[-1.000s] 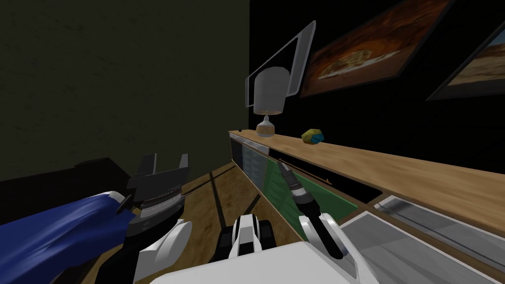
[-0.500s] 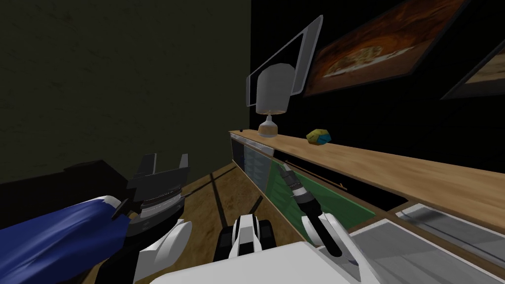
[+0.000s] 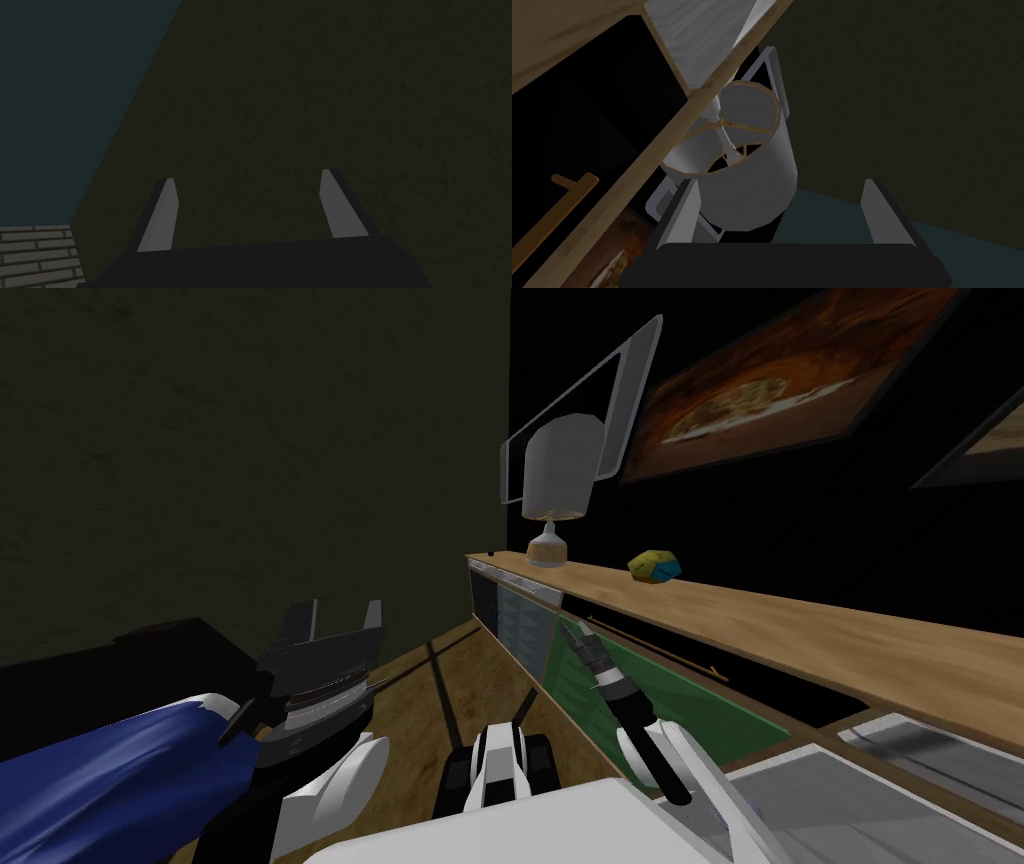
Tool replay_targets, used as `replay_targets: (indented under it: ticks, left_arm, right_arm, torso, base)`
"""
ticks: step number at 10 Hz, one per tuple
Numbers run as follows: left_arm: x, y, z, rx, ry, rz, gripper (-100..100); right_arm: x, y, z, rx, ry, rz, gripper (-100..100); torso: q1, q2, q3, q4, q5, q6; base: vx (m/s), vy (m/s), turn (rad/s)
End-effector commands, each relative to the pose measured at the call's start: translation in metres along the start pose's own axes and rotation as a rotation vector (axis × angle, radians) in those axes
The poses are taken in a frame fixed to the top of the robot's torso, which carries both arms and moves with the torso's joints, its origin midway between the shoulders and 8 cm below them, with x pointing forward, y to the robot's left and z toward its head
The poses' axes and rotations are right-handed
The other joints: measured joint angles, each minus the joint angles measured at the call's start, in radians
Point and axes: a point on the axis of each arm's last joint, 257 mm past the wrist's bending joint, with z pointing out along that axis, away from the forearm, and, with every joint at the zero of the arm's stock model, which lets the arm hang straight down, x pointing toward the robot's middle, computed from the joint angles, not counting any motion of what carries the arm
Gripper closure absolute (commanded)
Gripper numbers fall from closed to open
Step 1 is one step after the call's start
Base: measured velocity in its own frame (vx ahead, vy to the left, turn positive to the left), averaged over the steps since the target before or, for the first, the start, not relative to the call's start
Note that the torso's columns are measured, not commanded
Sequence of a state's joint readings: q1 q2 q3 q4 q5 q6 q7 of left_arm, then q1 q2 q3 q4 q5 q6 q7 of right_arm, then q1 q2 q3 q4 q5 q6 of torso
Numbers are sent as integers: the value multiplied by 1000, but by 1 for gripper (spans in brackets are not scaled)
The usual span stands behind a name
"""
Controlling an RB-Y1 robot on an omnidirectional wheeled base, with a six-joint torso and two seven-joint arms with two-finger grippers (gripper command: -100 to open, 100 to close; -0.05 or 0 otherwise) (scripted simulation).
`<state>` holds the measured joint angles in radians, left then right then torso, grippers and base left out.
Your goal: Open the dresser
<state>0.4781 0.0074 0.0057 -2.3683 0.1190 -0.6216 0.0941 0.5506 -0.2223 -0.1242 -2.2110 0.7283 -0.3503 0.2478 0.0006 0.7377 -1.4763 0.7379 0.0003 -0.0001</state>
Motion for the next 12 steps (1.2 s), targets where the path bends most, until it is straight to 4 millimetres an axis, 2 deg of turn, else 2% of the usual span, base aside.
replay_targets:
  ticks: [1, 2, 5, 6, 7, 12]
  left_arm:
    - [0, 0, 0, 0, 0, 0, 0]
    - [0, 0, 0, 0, 0, 0, 0]
    - [0, 0, 0, 0, 0, 0, 0]
    - [0, 0, 0, 0, 0, 0, 0]
    - [0, 0, 0, 0, 0, 0, 0]
    - [0, 0, 0, 0, 0, 0, 0]
  right_arm:
    - [7, -9, -1, 22, 35, -123, -100]
    - [9, -19, -3, 42, 54, -194, -100]
    - [16, -28, -4, 55, 91, -319, -100]
    - [18, -38, -6, 72, 111, -389, -100]
    - [19, -38, -6, 69, 119, -415, -100]
    - [27, -66, -10, 102, 193, -673, -100]
  torso:
    - [1, 0, 0, 0, 0, 0]
    - [0, 0, 0, 0, 0, 0]
    - [-2, 0, 0, 0, -1, 0]
    - [-2, 1, 0, 0, -1, 0]
    - [-1, 0, 0, 0, 0, 0]
    - [-2, 1, 0, 0, -1, 0]
  base:
    - [52, 87, -11]
    - [66, 101, -7]
    - [59, 71, -7]
    - [77, 70, -2]
    - [53, 78, -1]
    - [47, 68, 4]
